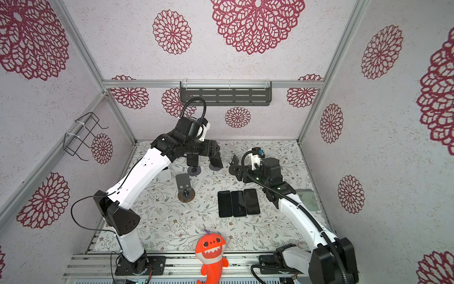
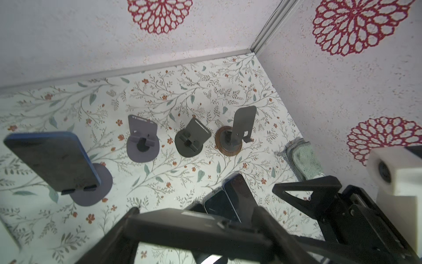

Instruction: Remove the phone from the phone stand

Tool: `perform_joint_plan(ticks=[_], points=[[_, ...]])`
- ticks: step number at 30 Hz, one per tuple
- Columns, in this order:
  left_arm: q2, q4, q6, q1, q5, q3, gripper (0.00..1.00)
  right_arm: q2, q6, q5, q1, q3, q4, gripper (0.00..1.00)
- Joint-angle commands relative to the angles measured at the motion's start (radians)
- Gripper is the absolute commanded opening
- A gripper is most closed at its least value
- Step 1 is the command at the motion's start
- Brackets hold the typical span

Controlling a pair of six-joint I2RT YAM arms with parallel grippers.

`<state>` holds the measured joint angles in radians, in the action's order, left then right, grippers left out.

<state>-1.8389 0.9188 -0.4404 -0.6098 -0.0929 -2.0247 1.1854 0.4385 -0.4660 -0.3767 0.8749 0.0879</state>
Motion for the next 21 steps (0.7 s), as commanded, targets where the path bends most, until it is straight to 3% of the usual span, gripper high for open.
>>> perform_joint_plan(ticks=[1,15,17,21], points=[[0.037,0.016,-0.082,0.016,-0.082,0.04,0.77,0.034,0.005,-0.075,-0.032,0.046,0.107,0.69],[0.045,-0.04,-0.131,0.04,-0.139,0.113,0.76,0.195,0.006,-0.038,-0.148,0.096,0.226,0.67],[0.045,-0.042,-0.132,0.043,-0.143,0.116,0.76,0.207,0.005,-0.025,-0.159,0.093,0.242,0.63],[0.054,-0.058,-0.143,0.051,-0.148,0.137,0.76,0.21,0.017,0.01,-0.175,0.08,0.281,0.44]])
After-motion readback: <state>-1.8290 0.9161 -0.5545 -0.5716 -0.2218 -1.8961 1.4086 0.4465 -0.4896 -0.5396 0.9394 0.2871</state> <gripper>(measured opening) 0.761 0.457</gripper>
